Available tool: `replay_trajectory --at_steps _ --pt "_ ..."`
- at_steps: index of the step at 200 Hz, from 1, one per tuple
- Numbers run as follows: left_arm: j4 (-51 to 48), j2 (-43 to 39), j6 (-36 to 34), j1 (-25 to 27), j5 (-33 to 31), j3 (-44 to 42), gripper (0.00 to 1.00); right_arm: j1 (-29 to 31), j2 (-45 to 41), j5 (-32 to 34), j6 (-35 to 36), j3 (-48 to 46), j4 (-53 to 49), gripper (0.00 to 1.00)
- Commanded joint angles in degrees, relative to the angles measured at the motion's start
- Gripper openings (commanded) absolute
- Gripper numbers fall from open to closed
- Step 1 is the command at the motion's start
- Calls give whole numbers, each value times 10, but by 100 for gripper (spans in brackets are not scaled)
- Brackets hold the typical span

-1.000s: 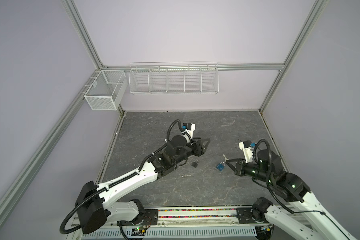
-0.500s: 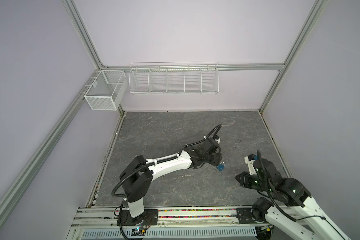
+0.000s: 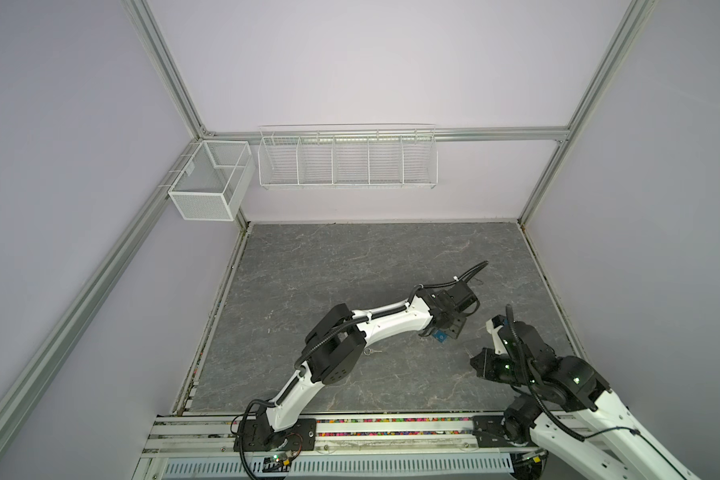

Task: Unlock with the key
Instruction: 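Lower the left gripper over the blue padlock and close on its body, then lift the blue padlock with the left gripper while the right gripper draws back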

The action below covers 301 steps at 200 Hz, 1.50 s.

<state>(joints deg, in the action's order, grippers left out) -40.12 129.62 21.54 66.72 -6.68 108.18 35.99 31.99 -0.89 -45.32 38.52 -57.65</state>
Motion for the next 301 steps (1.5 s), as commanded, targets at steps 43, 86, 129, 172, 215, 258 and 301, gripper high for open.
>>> replay_trajectory --at_steps 43,86,129,172,215,258,301 --pt "-94 67 8 4 -20 61 58 -3 -23 7 7 -6 -2 6" --pt "-108 78 6 9 1 65 55 -3 -26 13 6 -8 3 7" --pt "-119 84 6 14 2 74 52 -3 -27 14 6 -7 5 7" --pt "-123 94 1 16 -7 84 49 -2 -27 15 5 -9 13 6" --pt "-126 105 3 16 -12 97 46 -2 -26 14 6 -8 14 6" --pt "-132 105 7 15 -18 97 38 -2 -29 13 10 -9 18 7" --pt "-128 87 28 16 -21 100 30 -2 -34 13 13 -6 22 7"
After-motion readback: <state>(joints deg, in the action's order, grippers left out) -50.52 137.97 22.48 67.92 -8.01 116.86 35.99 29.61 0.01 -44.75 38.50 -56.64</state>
